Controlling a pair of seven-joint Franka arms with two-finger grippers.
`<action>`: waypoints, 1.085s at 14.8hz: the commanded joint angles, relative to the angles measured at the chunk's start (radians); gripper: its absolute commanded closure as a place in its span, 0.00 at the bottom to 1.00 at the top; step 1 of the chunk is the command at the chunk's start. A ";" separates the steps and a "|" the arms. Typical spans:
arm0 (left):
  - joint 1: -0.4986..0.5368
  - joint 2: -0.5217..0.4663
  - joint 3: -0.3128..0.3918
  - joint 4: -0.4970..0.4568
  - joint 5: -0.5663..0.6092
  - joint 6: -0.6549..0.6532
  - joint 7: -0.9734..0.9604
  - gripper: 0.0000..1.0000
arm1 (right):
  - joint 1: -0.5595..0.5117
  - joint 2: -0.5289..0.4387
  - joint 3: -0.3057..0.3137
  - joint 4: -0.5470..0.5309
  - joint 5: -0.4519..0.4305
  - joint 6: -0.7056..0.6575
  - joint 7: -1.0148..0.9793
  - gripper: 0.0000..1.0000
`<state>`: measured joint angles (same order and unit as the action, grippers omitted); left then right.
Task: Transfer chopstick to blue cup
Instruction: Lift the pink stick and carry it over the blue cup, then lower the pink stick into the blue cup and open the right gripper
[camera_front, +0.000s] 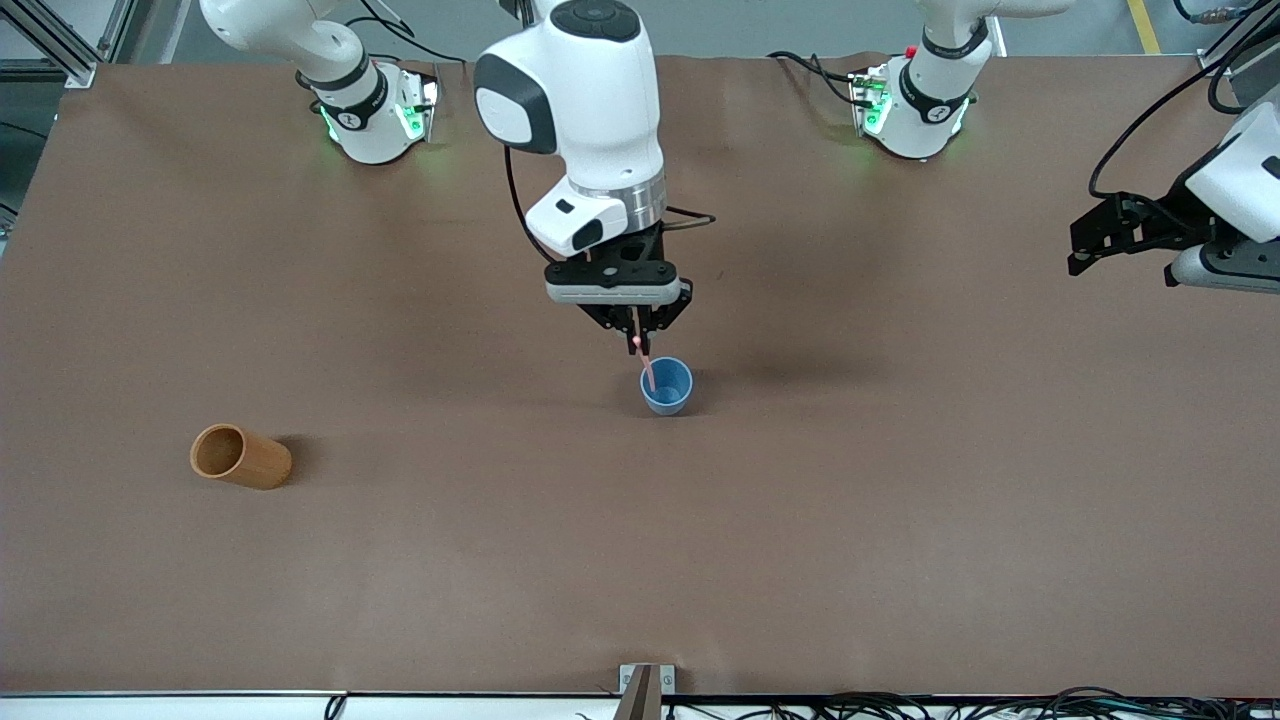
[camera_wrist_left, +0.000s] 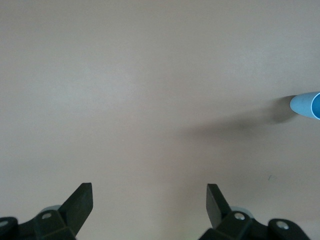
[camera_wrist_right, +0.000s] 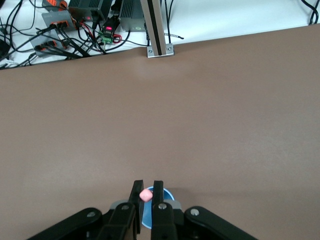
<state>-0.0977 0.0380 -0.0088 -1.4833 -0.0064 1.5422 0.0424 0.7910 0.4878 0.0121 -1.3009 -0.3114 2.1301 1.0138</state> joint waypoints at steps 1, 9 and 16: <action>0.019 -0.021 -0.011 -0.023 -0.014 0.015 0.019 0.00 | 0.028 0.021 -0.012 -0.009 -0.034 0.021 0.032 0.99; 0.013 -0.018 -0.010 -0.022 -0.014 0.013 0.019 0.00 | 0.051 0.072 -0.014 -0.050 -0.041 0.079 0.029 0.97; 0.015 -0.018 -0.010 -0.022 -0.015 0.013 0.016 0.00 | 0.039 0.110 -0.014 -0.126 -0.126 0.195 0.029 0.83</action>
<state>-0.0922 0.0380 -0.0152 -1.4870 -0.0064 1.5422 0.0425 0.8303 0.5966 -0.0037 -1.4127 -0.4079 2.3095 1.0195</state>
